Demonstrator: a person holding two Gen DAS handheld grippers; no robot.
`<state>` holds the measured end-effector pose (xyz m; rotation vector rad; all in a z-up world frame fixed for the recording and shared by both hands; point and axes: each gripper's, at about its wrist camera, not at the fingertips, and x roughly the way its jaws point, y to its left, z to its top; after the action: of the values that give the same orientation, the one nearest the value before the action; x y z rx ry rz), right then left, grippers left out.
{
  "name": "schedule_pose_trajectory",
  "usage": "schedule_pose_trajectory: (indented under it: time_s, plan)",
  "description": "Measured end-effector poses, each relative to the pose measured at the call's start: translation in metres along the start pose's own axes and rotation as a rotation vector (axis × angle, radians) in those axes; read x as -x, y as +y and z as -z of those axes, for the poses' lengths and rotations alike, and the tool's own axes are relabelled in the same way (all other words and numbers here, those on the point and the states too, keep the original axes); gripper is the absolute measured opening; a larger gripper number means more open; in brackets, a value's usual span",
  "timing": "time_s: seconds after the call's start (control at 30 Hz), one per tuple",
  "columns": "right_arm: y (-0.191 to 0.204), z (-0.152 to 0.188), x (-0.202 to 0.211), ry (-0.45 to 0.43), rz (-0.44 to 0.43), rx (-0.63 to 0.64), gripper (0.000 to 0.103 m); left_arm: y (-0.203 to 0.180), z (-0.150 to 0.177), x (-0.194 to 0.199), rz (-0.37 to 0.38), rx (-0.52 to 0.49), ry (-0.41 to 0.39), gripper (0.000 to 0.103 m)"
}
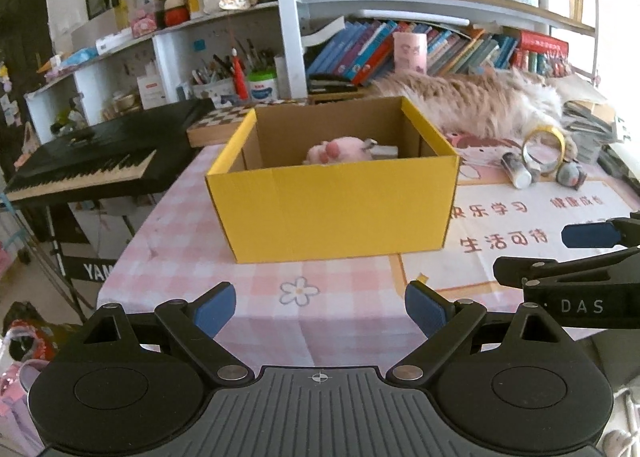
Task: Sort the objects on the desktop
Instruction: 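Withdraw both tools from the yellow box back toward the table items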
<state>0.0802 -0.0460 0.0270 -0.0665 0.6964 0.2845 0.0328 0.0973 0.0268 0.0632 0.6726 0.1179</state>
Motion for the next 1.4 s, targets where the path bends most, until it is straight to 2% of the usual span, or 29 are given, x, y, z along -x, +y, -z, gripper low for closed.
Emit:
schedule_pose_trajectory:
  time_s: [0.27,0.6,0.93,1.4]
  plan:
    - [-0.005,0.015,0.012,-0.012,0.060,0.018,0.077,-0.015,0.009,0.003,0.013,0.000,-0.007,0.094]
    - [-0.026,0.030,0.029,-0.010,0.160,-0.043,0.078,-0.046,0.013,0.005,0.112,-0.085,-0.018,0.094]
    - [-0.039,0.043,0.033,0.034,0.199,-0.048,0.078,-0.068,0.012,-0.004,0.190,-0.118,0.012,0.094]
    - [-0.094,0.048,0.036,0.052,0.288,-0.123,0.078,-0.127,-0.009,-0.027,0.276,-0.200,0.012,0.094]
